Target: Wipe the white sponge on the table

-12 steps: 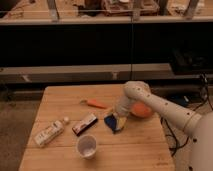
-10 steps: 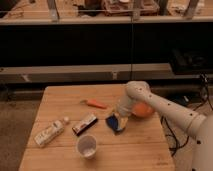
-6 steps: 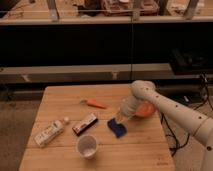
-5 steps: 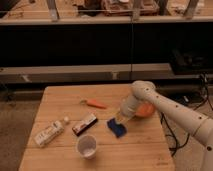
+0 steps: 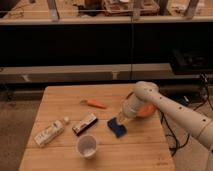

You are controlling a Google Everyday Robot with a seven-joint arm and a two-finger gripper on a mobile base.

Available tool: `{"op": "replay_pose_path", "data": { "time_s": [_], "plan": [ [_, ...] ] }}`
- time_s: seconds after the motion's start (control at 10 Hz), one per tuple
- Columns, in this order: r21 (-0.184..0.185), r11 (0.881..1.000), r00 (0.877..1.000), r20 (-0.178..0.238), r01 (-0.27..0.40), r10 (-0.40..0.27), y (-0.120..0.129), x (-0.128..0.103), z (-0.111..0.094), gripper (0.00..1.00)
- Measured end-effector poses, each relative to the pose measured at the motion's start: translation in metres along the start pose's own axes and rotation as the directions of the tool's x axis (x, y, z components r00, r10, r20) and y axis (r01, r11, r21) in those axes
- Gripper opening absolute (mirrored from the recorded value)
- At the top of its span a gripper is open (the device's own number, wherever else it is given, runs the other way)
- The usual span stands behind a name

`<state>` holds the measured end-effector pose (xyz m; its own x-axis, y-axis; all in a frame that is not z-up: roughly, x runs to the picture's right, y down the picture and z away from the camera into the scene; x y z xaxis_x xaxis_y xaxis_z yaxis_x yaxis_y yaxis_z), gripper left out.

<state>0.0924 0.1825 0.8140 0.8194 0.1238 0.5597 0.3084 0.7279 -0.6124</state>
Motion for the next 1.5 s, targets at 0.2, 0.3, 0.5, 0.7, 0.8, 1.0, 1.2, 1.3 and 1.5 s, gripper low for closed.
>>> {"op": "replay_pose_path", "data": {
  "time_s": [0.2,0.3,0.5,0.7,0.8,1.0,1.2,1.3,1.5],
  "plan": [
    [0.01,0.992,0.99,0.075,-0.123,0.122,0.013,0.005,-0.006,0.8],
    [0.009,0.982,0.975,0.115,-0.19,0.188,0.021,0.009,-0.004,0.8],
    [0.027,0.961,0.948,0.172,-0.275,0.266,0.036,0.008,0.003,0.8],
    [0.087,0.937,0.925,0.213,-0.339,0.315,0.053,0.003,0.007,0.8],
    [0.156,0.903,0.902,0.24,-0.4,0.358,0.062,-0.001,0.008,0.8],
    [0.246,0.842,0.866,0.285,-0.479,0.41,0.071,-0.013,0.004,0.8],
    [0.277,0.799,0.829,0.359,-0.533,0.429,0.072,-0.015,0.001,0.8],
    [0.277,0.805,0.83,0.375,-0.525,0.412,0.063,-0.014,0.003,0.8],
    [0.272,0.829,0.844,0.387,-0.489,0.371,0.043,-0.005,0.011,0.8]
  ]
}}
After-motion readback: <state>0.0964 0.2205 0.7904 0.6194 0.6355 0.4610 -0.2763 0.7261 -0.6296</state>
